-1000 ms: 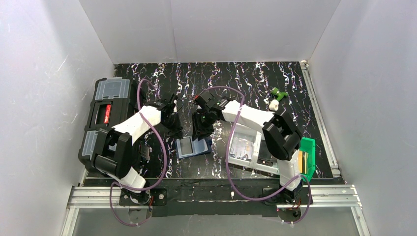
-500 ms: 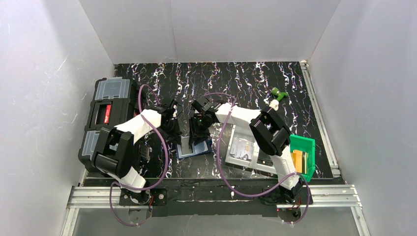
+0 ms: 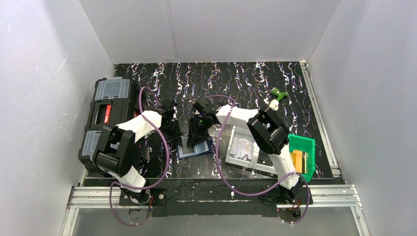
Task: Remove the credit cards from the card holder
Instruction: Remove the credit card from the card holder.
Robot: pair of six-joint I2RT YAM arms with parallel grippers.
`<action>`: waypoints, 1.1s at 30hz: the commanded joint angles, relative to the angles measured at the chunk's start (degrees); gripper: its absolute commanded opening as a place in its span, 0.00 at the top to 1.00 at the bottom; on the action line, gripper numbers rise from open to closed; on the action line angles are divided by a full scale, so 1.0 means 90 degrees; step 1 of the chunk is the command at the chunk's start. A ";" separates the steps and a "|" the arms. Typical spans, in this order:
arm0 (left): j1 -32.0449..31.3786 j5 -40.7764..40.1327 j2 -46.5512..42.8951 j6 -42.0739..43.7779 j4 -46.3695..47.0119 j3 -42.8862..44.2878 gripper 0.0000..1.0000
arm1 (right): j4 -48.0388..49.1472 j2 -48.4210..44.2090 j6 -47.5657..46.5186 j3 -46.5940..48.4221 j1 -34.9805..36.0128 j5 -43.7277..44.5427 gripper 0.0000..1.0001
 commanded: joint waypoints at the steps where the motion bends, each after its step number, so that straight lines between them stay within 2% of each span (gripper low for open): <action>1: -0.0002 -0.0071 0.0123 -0.0117 -0.0002 -0.0223 1.00 | 0.0371 -0.0031 0.0115 -0.0251 -0.0087 -0.0150 0.56; 5: -0.0002 -0.0134 0.0084 -0.0153 -0.0036 -0.0273 1.00 | 0.0590 -0.0043 0.0192 -0.0452 -0.0173 -0.0307 0.55; 9: -0.0003 -0.0068 0.0024 -0.0199 0.0013 -0.0384 1.00 | 0.1303 0.0052 0.0504 -0.0761 -0.0217 -0.0844 0.51; 20: -0.0032 0.0206 0.0147 -0.0516 0.0408 -0.0652 1.00 | 0.2274 0.0417 0.1097 -0.0752 -0.0206 -0.1705 0.50; 33: 0.0077 -0.0614 0.0461 -0.0674 0.0083 -0.0820 1.00 | 0.2927 -0.0064 0.1234 -0.1728 -0.0624 -0.1761 0.50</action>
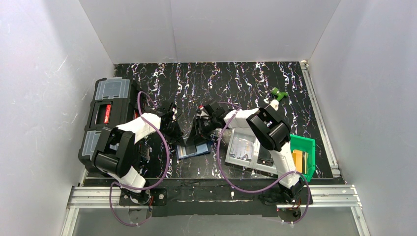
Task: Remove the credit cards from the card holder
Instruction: Remove the credit card from the card holder.
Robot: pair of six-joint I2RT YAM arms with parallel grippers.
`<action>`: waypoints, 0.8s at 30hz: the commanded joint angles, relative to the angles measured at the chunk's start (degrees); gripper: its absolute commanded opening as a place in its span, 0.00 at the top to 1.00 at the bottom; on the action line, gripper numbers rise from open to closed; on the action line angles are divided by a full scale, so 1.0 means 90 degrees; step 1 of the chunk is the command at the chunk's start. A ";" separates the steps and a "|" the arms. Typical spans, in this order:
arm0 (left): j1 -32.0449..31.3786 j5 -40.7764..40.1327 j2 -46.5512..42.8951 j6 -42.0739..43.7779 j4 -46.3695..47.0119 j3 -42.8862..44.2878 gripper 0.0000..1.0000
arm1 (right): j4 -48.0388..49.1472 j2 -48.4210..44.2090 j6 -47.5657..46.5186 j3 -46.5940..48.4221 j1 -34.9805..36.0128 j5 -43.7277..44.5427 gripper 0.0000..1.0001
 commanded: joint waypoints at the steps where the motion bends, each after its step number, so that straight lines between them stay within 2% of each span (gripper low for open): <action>1: 0.0045 -0.1011 0.0537 0.0067 -0.0406 -0.0475 1.00 | 0.0335 -0.0250 0.0046 -0.0467 -0.0156 0.0117 0.50; 4: 0.0048 -0.1041 0.0630 0.0076 -0.0415 -0.0477 1.00 | 0.0520 -0.0315 0.0158 -0.0630 -0.0237 0.0006 0.51; 11: 0.0076 -0.1065 0.0670 0.0054 -0.0388 -0.0519 1.00 | 0.1114 -0.0466 0.0502 -0.1011 -0.0382 -0.0149 0.60; 17: 0.0072 -0.1037 0.0682 0.0066 -0.0387 -0.0498 1.00 | 0.1739 -0.0411 0.0918 -0.1152 -0.0424 -0.0326 0.69; 24: 0.0075 -0.1002 0.0710 0.0079 -0.0357 -0.0532 1.00 | 0.1945 -0.0369 0.1048 -0.1144 -0.0424 -0.0386 0.82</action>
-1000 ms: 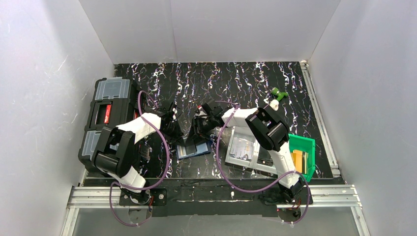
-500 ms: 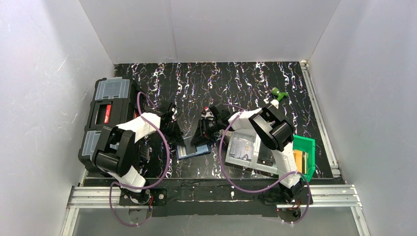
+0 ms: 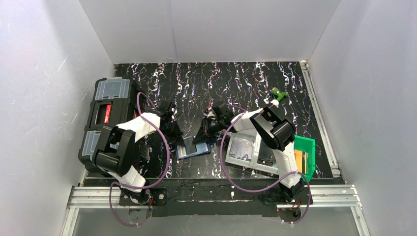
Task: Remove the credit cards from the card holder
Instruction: Remove the credit card from the card holder.
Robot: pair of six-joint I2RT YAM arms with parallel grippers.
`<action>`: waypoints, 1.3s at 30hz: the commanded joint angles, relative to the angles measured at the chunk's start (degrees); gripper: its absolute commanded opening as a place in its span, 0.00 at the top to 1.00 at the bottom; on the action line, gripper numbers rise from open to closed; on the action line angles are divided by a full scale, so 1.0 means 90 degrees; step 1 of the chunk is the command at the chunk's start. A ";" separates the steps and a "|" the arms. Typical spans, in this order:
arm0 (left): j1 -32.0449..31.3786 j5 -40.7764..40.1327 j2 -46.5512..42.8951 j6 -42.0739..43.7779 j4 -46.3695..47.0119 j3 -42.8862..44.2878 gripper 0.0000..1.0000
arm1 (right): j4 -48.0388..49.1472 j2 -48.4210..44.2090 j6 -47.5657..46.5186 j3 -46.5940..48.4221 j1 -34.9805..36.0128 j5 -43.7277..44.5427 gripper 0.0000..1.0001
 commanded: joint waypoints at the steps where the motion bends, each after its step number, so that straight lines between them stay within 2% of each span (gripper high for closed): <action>1: -0.0033 -0.1144 0.0591 0.0213 -0.0349 -0.0532 1.00 | 0.0298 -0.0091 0.0179 -0.0042 -0.0028 -0.0154 0.84; 8: -0.0023 -0.1237 0.0555 0.0206 -0.0381 -0.0577 1.00 | 0.0265 -0.0171 0.0124 -0.0091 -0.0035 -0.0044 0.96; 21: 0.0074 -0.1389 0.0508 0.0190 -0.0398 -0.0756 1.00 | -0.0328 -0.0609 -0.0516 -0.0406 -0.0306 0.0448 0.99; 23: 0.0074 -0.1375 0.0511 0.0203 -0.0392 -0.0749 1.00 | -0.0181 -0.0534 -0.0453 -0.0369 -0.0286 0.0269 0.91; 28: 0.0072 -0.1285 0.0571 0.0209 -0.0337 -0.0737 1.00 | -0.0258 -0.0390 -0.0493 -0.0176 -0.0190 0.0130 0.64; 36: 0.0072 -0.1219 0.0567 0.0226 -0.0303 -0.0728 1.00 | -0.0402 -0.0068 -0.0497 0.0093 -0.0031 0.0101 0.62; 39: 0.0075 -0.1214 0.0561 0.0224 -0.0303 -0.0726 1.00 | -0.0412 -0.0016 -0.0479 0.0133 -0.0019 0.0098 0.66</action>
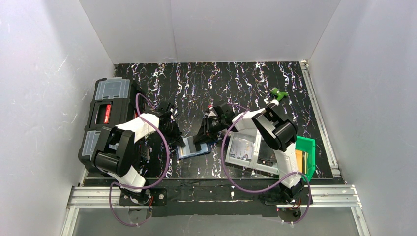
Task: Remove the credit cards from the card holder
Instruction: Remove the credit card from the card holder.
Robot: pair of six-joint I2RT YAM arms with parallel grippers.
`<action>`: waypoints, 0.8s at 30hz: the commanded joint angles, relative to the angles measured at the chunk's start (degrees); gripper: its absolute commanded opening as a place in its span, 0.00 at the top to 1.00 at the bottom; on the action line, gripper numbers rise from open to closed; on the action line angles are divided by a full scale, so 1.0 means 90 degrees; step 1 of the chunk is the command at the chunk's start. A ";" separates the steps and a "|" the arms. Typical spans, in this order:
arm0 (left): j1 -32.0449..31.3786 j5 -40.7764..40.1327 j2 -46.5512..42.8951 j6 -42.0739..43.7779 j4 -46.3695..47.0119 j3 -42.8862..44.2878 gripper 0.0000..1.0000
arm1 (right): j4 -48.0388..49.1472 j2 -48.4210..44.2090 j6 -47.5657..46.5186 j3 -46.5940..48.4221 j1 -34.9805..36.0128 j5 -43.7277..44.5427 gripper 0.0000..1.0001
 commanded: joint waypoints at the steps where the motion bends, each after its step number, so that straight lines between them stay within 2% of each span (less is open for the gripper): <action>1: -0.0020 -0.1348 0.0594 0.0276 -0.0430 -0.0564 1.00 | -0.0095 0.0143 -0.0068 0.0200 0.0045 -0.0069 0.68; 10: -0.0023 -0.1645 0.0481 0.0315 -0.0580 -0.0572 1.00 | -0.1176 -0.0641 -0.0781 0.0211 -0.0063 0.0591 0.92; 16: -0.0025 -0.1694 0.0376 0.0305 -0.0644 -0.0565 1.00 | -0.2028 -0.1306 -0.1298 0.0289 -0.0163 0.1074 0.99; 24: -0.0040 -0.1341 -0.0106 0.0599 -0.0963 0.0006 1.00 | -0.2835 -0.2067 -0.1611 0.0389 -0.0163 0.1445 0.99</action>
